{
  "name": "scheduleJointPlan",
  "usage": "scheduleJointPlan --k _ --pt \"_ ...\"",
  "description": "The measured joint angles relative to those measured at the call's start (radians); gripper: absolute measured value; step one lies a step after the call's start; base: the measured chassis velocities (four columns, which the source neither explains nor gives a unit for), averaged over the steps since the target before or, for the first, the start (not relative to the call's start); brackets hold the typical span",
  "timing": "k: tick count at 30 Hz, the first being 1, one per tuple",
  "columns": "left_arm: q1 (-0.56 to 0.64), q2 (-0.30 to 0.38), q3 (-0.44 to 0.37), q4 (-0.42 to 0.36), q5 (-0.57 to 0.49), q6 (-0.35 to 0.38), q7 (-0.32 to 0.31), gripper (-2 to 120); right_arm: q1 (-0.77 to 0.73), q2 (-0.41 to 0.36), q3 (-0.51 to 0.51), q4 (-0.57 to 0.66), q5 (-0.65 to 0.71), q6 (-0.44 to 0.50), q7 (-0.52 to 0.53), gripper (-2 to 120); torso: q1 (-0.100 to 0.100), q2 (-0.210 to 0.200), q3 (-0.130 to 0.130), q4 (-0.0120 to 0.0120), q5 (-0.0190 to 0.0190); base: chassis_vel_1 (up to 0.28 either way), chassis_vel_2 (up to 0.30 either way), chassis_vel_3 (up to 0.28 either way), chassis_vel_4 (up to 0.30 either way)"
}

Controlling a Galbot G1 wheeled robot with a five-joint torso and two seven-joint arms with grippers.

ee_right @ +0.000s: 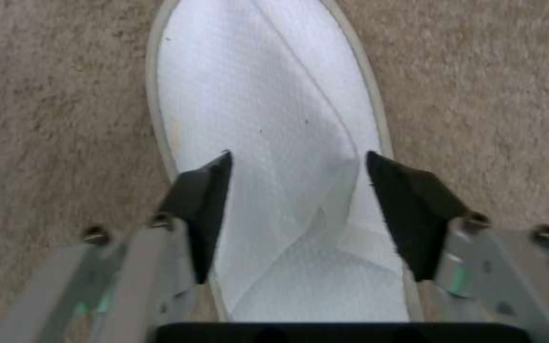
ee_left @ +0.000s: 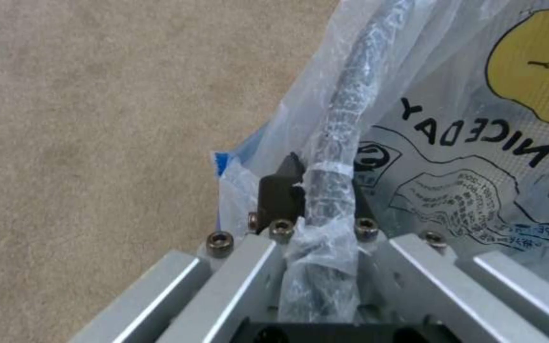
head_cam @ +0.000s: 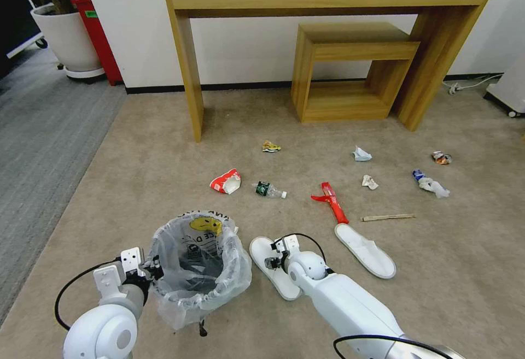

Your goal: Pick up the trash bin and place the garbage on the floor into it.

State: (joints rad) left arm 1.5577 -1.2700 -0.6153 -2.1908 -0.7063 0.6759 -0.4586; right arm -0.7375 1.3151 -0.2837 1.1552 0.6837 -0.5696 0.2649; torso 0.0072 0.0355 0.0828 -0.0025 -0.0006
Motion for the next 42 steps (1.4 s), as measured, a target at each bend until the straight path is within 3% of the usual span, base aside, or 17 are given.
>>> scheduleJointPlan --k 7,15,22,35,39,42 --pt "-0.003 0.008 0.0 0.001 -0.002 -0.004 0.003 1 0.006 -0.002 -0.011 -0.021 -0.02 0.033 -0.007 36 0.0 0.0 0.0 0.0 -0.0001 0.0 0.0 0.0 0.0" --pt "-0.003 0.007 0.006 0.006 -0.001 -0.01 0.009 1 -0.005 -0.001 -0.015 -0.035 -0.039 0.061 -0.012 30 0.0 0.0 0.0 0.0 -0.0001 0.0 0.0 0.0 0.0" --pt "-0.006 0.008 0.006 0.013 0.0 -0.014 0.009 1 -0.026 -0.011 -0.003 -0.007 -0.035 0.088 -0.013 3 0.0 0.0 0.0 0.0 -0.0001 0.0 0.0 0.0 0.0" --pt "-0.008 0.01 0.004 0.019 0.001 -0.02 0.01 1 -0.064 -0.021 0.014 0.017 -0.051 0.142 -0.028 0 0.0 0.0 0.0 0.0 0.0001 0.0 0.0 0.0 0.0" --pt "-0.007 0.015 -0.001 0.026 0.002 -0.021 0.01 1 -0.106 -0.063 0.066 0.105 -0.044 0.233 -0.074 0 0.0 0.0 0.0 0.0001 0.0001 0.0 0.0 0.0 0.0" --pt "-0.006 0.02 -0.001 0.026 0.001 -0.021 0.01 1 -0.177 -0.184 0.156 0.268 -0.043 0.385 -0.165 0 0.0 0.0 0.0 -0.0002 0.0002 0.0 0.0 0.0 0.0"
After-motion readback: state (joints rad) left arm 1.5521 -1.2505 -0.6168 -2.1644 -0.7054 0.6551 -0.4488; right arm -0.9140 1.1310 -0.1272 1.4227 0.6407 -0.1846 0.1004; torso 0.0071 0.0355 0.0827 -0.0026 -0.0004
